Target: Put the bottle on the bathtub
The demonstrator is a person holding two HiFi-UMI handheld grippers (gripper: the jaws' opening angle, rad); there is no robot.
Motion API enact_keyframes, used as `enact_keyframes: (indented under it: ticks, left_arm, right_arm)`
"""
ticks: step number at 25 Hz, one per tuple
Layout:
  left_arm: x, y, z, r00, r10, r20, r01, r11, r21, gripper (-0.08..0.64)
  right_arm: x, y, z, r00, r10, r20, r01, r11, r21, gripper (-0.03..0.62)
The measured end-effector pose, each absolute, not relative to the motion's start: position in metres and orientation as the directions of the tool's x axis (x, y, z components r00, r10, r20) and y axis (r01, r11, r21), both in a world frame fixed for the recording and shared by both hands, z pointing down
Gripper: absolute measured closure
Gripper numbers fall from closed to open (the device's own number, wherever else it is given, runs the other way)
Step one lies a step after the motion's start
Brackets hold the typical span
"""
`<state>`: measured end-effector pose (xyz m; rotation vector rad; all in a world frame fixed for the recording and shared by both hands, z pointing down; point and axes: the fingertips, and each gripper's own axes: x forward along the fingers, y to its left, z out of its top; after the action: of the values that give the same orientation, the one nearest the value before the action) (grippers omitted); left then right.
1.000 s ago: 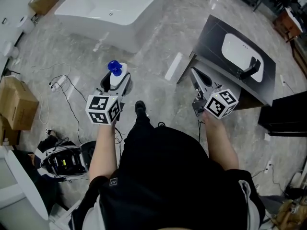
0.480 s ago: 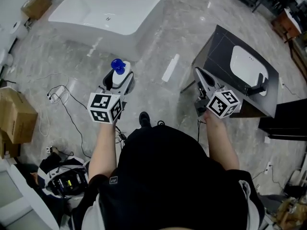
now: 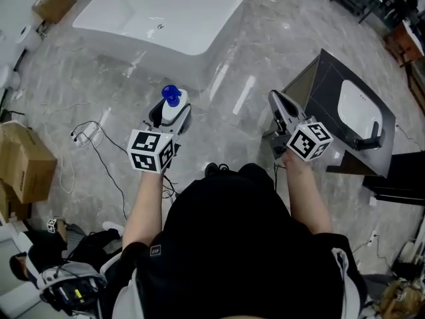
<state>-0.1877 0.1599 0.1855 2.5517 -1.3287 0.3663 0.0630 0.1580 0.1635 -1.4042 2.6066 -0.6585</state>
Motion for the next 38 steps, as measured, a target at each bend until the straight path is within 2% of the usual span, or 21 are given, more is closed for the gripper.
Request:
enact_keyframes:
  ticks: [8, 16, 28, 38]
  left_arm:
    - [-0.207, 0.117, 0.198, 0.545, -0.766, 0.34, -0.833, -0.54, 0.118, 0.288]
    - [-0.188, 0.04, 0.207, 0.535, -0.76, 0.37, -0.842, -0.519, 0.15, 0.288]
    - [-0.113, -0.111, 0.228, 0.501, -0.75, 0.431, -0.858, -0.496, 0.134, 0.288]
    - [-0.05, -0.18, 0.26, 0.48, -0.732, 0.484, -0.862, -0.496, 0.104, 0.288]
  right_arm:
    - [0.049, 0.113, 0.182, -0.573, -0.808, 0.134, -0.763, 0.467, -0.447, 0.563]
    - [0.065, 0.024, 0.191, -0.594, -0.788, 0.162, -0.751, 0.472, -0.461, 0.563]
    - [0.117, -0.135, 0.226, -0.66, -0.727, 0.189, -0.692, 0.492, -0.528, 0.563]
    - [0.155, -0.191, 0.274, -0.71, -0.66, 0.245, -0.656, 0.491, -0.573, 0.563]
